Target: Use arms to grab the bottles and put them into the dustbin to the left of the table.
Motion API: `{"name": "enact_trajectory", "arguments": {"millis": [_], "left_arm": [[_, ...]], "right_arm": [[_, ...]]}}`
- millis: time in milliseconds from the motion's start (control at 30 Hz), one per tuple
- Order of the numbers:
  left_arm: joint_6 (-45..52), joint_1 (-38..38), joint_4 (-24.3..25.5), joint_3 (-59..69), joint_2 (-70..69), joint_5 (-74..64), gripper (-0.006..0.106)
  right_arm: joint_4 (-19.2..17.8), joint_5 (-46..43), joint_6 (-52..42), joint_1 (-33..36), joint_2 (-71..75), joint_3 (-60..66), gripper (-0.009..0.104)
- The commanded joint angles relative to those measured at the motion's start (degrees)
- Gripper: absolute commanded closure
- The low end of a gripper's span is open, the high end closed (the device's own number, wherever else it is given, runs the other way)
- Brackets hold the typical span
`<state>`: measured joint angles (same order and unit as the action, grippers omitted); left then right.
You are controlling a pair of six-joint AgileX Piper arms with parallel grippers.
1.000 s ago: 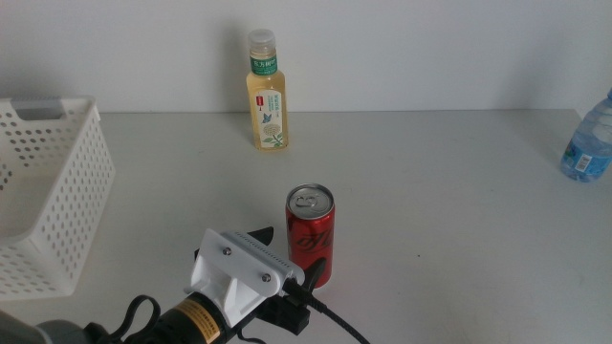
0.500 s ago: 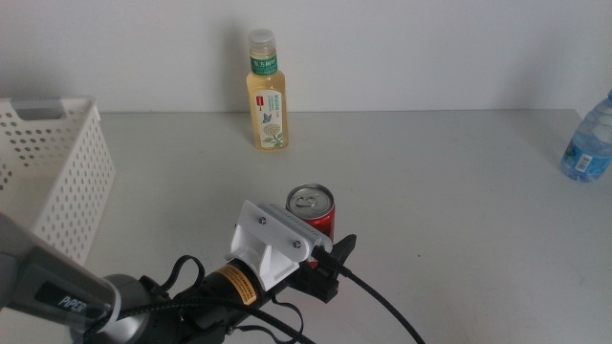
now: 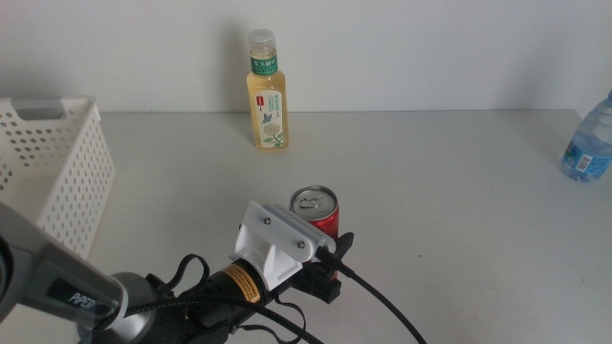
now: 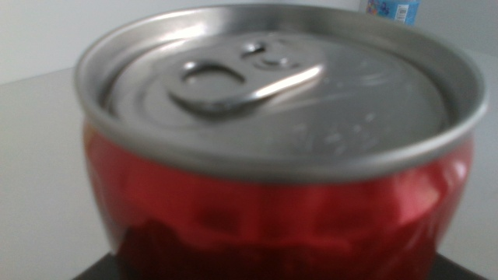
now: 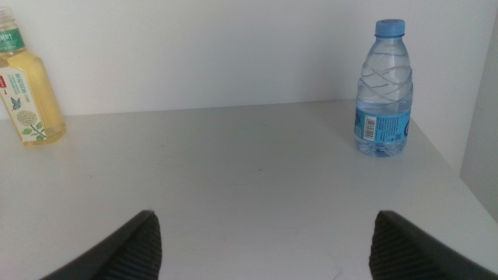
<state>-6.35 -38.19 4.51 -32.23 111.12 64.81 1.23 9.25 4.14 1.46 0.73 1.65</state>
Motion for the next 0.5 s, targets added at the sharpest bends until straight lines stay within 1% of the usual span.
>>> {"name": "enact_trajectory", "arguments": {"millis": [0, 67, 133, 267, 467], "left_arm": [[-0.31, 0.05, -1.86, -1.08, -2.44, 2.93, 0.083], [-0.07, 0.05, -3.14, -1.08, -2.73, 1.79, 0.09], [-0.07, 0.05, -3.81, -1.08, -3.57, 0.39, 0.093], [-0.07, 0.05, -3.71, -1.08, -8.15, -5.27, 0.093], [0.42, 0.05, -3.76, -1.08, -19.46, -19.39, 0.093]], "right_arm": [[-0.68, -4.25, -0.72, -0.26, 1.29, -0.58, 0.02], [-0.68, -4.25, -0.72, -0.26, 1.29, -0.58, 0.02], [-0.68, -4.25, -0.72, -0.26, 1.29, -0.58, 0.02], [-0.68, -4.25, -0.72, -0.26, 1.29, -0.58, 0.02], [-0.68, -4.25, -0.72, -0.26, 1.29, -0.58, 0.02]]}}
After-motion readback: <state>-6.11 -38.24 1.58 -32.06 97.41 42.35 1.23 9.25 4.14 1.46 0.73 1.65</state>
